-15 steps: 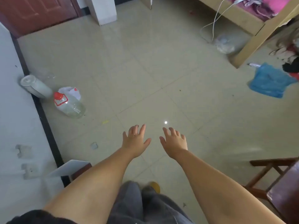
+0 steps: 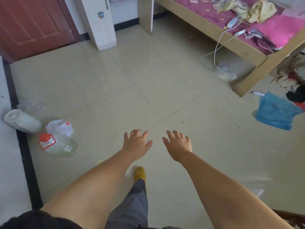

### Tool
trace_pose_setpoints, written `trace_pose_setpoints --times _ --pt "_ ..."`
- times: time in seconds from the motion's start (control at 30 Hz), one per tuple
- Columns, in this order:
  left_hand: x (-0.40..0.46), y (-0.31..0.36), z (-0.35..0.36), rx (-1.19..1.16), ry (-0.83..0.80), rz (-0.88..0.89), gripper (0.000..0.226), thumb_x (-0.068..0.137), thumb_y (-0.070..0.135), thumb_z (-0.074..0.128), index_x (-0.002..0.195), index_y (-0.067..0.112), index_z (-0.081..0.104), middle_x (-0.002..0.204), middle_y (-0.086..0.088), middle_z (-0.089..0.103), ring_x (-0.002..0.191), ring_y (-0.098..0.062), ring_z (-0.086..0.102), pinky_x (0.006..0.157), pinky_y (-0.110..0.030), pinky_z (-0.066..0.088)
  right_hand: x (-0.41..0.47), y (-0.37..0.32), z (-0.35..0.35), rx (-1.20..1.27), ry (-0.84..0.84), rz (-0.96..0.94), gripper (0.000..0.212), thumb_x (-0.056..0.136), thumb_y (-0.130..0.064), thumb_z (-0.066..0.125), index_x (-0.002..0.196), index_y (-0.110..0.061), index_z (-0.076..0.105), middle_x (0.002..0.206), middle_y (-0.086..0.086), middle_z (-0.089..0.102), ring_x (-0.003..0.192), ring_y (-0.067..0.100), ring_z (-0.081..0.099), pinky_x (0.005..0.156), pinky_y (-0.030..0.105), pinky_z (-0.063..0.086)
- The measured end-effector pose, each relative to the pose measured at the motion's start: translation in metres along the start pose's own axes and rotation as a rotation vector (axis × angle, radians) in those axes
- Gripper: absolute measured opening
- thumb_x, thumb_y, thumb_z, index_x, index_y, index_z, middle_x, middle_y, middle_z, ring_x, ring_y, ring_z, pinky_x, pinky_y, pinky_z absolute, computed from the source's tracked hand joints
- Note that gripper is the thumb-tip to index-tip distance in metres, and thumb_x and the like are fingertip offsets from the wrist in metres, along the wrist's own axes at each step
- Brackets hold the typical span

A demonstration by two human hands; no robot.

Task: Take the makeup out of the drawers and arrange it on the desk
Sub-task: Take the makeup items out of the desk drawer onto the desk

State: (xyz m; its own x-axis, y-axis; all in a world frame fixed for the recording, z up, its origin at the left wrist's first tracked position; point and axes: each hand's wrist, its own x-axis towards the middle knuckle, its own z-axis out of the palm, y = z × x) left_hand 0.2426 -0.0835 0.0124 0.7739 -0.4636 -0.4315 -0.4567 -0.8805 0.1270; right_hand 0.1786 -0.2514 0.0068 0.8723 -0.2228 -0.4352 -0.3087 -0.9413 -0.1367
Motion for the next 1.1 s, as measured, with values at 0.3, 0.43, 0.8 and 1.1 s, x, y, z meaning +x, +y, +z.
trace_pose_setpoints --times 0.3,0.43,0.8,1.1 --pt "0.184 -0.029 -0.131 0.028 0.052 0.063 0.051 0.099 0.049 0.022 0.140 0.022 0.034 0.149 -0.008 0.028 0.139 -0.023 0.020 0.113 -0.050 0.013 0.170 0.006 -0.122 0.045 0.051 0.059 0.052 0.100 -0.048 0.015 0.143 -0.022 0.030 0.147 0.003 0.035 0.134 0.024 0.034 0.109 0.042 0.027" --pt "0.269 -0.030 -0.172 0.036 0.063 0.076 0.050 0.099 0.049 0.023 0.139 0.021 0.034 0.148 -0.008 0.030 0.139 -0.023 0.022 0.113 -0.050 0.014 0.251 0.028 -0.165 0.053 0.065 0.080 0.051 0.100 -0.048 0.015 0.142 -0.022 0.030 0.146 0.004 0.035 0.133 0.024 0.034 0.108 0.041 0.029" --pt "0.526 0.003 -0.283 -0.031 0.073 -0.057 0.052 0.099 0.049 0.022 0.143 0.022 0.028 0.148 -0.006 0.030 0.139 -0.022 0.023 0.115 -0.050 0.009 0.507 0.116 -0.308 -0.088 0.055 -0.032 0.051 0.100 -0.047 0.016 0.142 -0.021 0.030 0.145 0.005 0.037 0.130 0.025 0.038 0.105 0.041 0.032" --pt "0.701 -0.021 -0.359 -0.073 0.066 -0.132 0.053 0.099 0.048 0.021 0.145 0.021 0.025 0.151 -0.007 0.027 0.140 -0.023 0.021 0.115 -0.050 0.008 0.706 0.123 -0.393 -0.211 -0.021 -0.125 0.050 0.101 -0.046 0.013 0.143 -0.023 0.027 0.139 0.004 0.043 0.124 0.024 0.044 0.097 0.039 0.035"
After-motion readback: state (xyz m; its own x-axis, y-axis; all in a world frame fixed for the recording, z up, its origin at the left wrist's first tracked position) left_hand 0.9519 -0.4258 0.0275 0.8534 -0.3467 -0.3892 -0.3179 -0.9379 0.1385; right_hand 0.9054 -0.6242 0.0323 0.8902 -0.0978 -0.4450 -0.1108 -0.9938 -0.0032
